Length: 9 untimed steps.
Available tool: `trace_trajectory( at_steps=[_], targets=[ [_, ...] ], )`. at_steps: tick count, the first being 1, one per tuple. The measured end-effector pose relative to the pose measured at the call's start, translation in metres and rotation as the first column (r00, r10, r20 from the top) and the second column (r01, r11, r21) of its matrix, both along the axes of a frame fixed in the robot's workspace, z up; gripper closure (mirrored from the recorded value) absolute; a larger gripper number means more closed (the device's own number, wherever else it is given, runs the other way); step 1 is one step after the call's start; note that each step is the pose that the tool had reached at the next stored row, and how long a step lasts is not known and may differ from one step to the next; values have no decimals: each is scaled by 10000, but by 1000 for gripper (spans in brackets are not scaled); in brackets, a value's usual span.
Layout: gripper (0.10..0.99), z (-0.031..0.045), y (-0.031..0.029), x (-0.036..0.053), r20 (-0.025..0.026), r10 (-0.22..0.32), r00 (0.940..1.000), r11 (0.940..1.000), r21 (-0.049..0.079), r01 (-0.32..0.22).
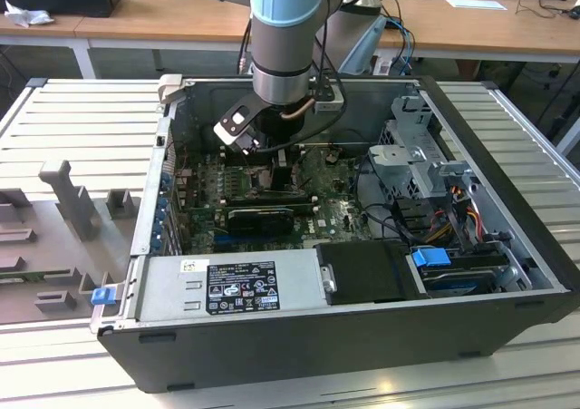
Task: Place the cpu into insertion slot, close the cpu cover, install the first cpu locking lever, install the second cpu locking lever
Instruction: 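Place the cpu into insertion slot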
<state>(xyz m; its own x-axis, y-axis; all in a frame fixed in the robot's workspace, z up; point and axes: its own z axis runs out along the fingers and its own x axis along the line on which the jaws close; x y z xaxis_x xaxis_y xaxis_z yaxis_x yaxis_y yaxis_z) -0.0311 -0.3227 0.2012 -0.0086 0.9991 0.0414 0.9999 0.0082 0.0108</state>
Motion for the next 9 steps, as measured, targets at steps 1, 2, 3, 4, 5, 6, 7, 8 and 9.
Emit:
trace_trajectory(
  at_steps=[1, 2, 3, 4, 5, 6, 7, 8, 9],
  targets=[
    [561, 0, 0, 0, 1, 0, 10000, 10000, 1, 0],
    [561, 0, 0, 0, 1, 0, 10000, 10000, 1, 0],
    [549, -1, 0, 0, 2, 0, 10000, 10000, 2, 0],
    [549, -1, 0, 0, 1, 0, 10000, 10000, 2, 0],
    [486, -1, 0, 1, 2, 0, 10000, 10000, 4, 0],
    [486, -1, 0, 0, 2, 0, 10000, 10000, 9, 0],
    [486, 2, -1, 0, 1, 0, 10000, 10000, 11, 0],
    [486, 33, -1, 0, 1, 0, 10000, 10000, 10, 0],
    [486, 71, 0, 0, 1, 0, 10000, 10000, 11, 0]
  ],
)
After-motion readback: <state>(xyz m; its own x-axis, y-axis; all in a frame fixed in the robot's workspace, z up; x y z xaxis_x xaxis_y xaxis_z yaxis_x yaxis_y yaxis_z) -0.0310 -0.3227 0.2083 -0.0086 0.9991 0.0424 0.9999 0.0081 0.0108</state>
